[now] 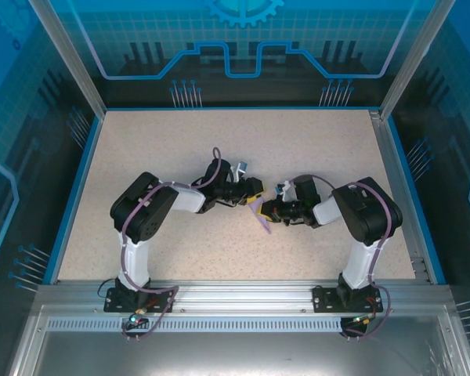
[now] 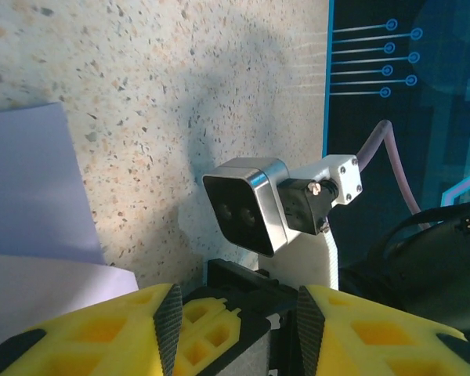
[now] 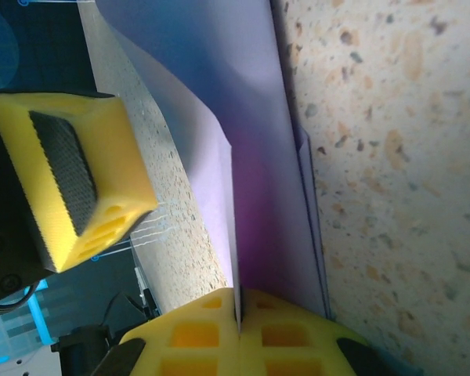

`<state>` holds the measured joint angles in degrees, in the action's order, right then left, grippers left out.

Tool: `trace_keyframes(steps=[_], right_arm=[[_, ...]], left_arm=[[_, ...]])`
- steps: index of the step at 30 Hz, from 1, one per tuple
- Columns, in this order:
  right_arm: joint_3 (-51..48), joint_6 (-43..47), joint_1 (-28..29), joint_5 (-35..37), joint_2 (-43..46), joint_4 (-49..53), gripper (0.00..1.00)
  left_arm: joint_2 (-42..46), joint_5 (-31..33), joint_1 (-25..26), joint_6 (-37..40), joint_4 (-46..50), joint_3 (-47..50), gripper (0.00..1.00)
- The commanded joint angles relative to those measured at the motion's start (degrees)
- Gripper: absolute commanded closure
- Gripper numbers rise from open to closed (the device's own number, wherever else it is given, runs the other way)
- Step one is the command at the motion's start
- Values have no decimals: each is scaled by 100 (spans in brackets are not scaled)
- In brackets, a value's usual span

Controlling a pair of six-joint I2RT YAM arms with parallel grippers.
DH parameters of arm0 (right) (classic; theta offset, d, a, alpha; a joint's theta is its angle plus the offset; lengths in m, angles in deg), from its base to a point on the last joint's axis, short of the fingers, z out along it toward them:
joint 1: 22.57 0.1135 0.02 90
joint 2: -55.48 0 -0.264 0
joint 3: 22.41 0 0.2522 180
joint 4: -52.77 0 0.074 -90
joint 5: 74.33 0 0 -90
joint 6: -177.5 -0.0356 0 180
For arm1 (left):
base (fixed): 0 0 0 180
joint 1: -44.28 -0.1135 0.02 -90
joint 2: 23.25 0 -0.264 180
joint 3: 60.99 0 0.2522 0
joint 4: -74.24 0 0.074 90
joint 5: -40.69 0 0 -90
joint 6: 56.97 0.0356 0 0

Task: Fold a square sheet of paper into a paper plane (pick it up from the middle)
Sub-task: Fold the wing for the fifth time at the center of the table.

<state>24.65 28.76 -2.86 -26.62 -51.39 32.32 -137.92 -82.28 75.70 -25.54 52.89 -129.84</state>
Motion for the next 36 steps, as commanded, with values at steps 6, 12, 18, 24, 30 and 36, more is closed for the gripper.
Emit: trace_keyframes(steps=[6, 12, 18, 24, 30, 36], right_arm=[[-150, -41, -90, 520, -225, 486, 98], [-122, -98, -90, 640, -229, 737, 99], [-113, -131, -94, 680, -194, 906, 99], [-128, -186, -98, 702, -266, 897, 99], [-136, -217, -98, 730, -291, 908, 98], [-124, -210, -99, 718, -260, 954, 98]], left_arm=[[65, -193, 38, 37, -286, 192, 52], [479, 79, 49, 235, -45, 539, 53], [303, 28, 48, 249, -9, 357, 55], [134, -51, 48, 345, 211, 229, 57], [-49, -27, 46, 437, 356, 174, 57], [-362, 77, 39, 512, 625, -19, 60]])
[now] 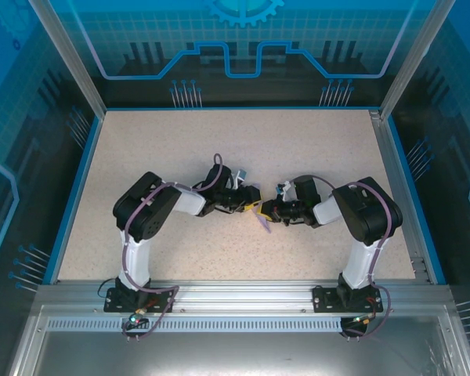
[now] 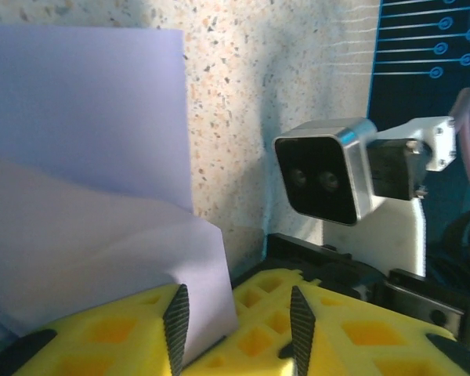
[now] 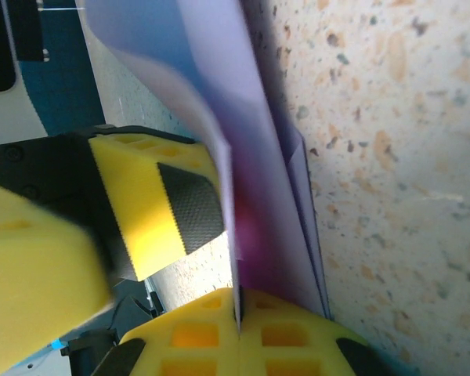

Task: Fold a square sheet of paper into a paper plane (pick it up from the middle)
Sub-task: Fold the wing for the fifth time at the center of the table.

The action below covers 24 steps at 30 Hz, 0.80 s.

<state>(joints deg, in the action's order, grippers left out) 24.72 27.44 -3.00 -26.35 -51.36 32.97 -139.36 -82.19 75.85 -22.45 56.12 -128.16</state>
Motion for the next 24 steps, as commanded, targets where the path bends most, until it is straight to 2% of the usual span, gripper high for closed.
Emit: trace_keyframes(steps=[1, 6, 10, 14, 24], right_arm=[[-120, -62, -85, 680, -242, 923, 97], [30, 105, -83, 671, -87, 1296, 93], [212, 478, -77, 783, 390, 2154, 85], [258, 819, -75, 880, 782, 2789, 81], [391, 1230, 72, 494, 532, 3122, 83]], left_arm=[[-252, 104, 20, 207, 405, -207, 60], [-245, 253, 0, 310, 823, -111, 66], [-271, 274, 1, 413, 1066, -127, 67], [-288, 289, -2, 412, 1074, -137, 68], [-289, 253, 3, 433, 1177, -184, 68]])
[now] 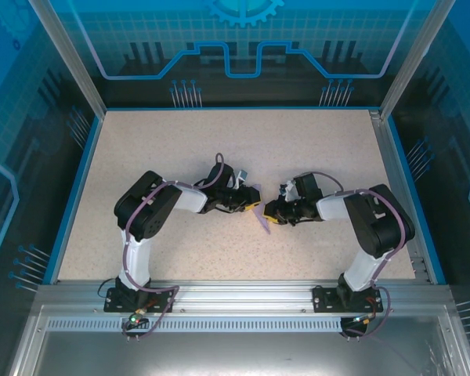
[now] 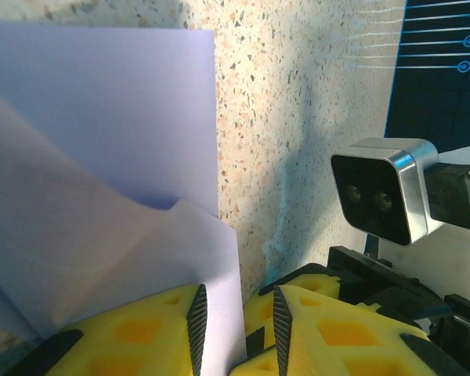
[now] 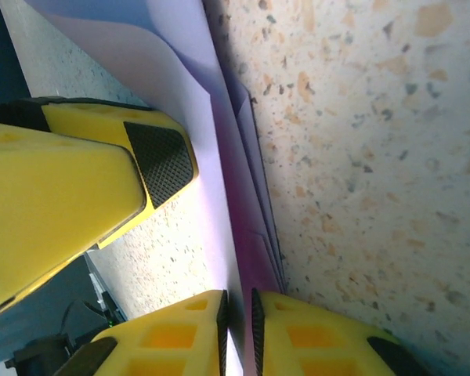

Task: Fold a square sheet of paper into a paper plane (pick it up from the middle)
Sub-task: Fold the wing for the fifth time at the center of the table.

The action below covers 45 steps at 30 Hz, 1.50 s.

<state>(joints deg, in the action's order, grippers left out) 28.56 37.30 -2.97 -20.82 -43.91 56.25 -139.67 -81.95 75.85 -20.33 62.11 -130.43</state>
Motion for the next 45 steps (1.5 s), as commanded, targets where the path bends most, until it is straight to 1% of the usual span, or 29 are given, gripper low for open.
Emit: trace_keyframes(steps=[1, 4, 9, 14, 16, 20, 25, 29, 34, 40, 45], right_arm=[[28, 318, 84, -5, -222, 908, 84], [102, 563, 182, 128, -251, 1233, 86], [143, 633, 266, 6, -23, 1301, 85], [430, 935, 369, -40, 233, 1825, 85], [503, 1017, 399, -2, 219, 2001, 87], [512, 1143, 431, 219, 72, 2190, 89], [425, 1098, 395, 357, -124, 2070, 92], [342, 981, 368, 126, -35, 1945, 89], [261, 968, 335, 129, 287, 2089, 87], [218, 1107, 332, 152, 313, 2258, 86], [209, 1230, 321, 312, 179, 2373, 90]], left_arm=[[-254, 226, 2, 221, 583, 48, 68], [-258, 231, -2, 217, 608, 66, 68], [-245, 234, 0, 190, 612, 128, 68], [-241, 236, 6, 162, 565, 194, 68], [-249, 239, 7, 153, 558, 191, 68], [-249, 225, 5, 158, 569, 190, 69], [-249, 222, 1, 168, 610, 155, 69], [-250, 213, 2, 208, 703, 110, 69], [-249, 202, 4, 238, 766, 84, 69], [-278, 224, 2, 236, 760, 93, 69], [-259, 231, 3, 260, 796, 67, 70]])
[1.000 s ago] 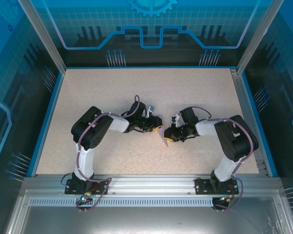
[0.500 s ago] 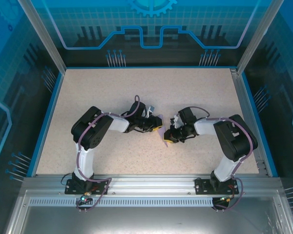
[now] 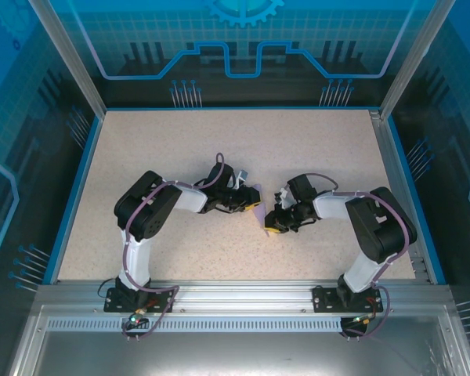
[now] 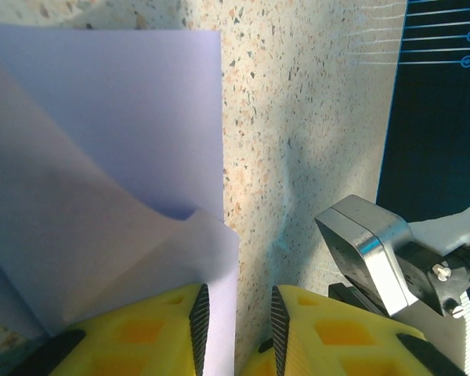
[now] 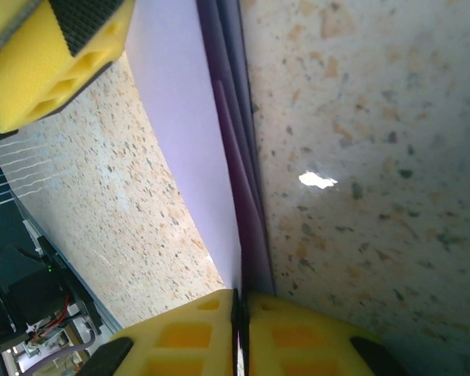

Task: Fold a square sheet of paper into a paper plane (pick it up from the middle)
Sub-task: Fold the wing for the fifth time at the center of the table.

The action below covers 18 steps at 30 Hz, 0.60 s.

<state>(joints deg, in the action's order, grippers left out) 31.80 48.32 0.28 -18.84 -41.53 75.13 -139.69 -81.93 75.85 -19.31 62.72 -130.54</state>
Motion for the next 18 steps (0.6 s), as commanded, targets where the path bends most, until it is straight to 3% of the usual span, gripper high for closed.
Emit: trace_keyframes(steps=[1, 6, 9, 18], right_arm=[[-102, 151, -9, 103, -120, 488, 92], [-133, 209, -18, 235, -188, 614, 94], [-120, 218, -22, 159, -20, 693, 88], [-81, 468, -9, 239, 100, 1059, 85]], left_arm=[[-262, 229, 6, 151, 736, 76, 70], [-256, 217, 3, 176, 783, 41, 70], [-256, 229, 2, 176, 783, 52, 70], [-280, 221, -5, 186, 783, 31, 70]])
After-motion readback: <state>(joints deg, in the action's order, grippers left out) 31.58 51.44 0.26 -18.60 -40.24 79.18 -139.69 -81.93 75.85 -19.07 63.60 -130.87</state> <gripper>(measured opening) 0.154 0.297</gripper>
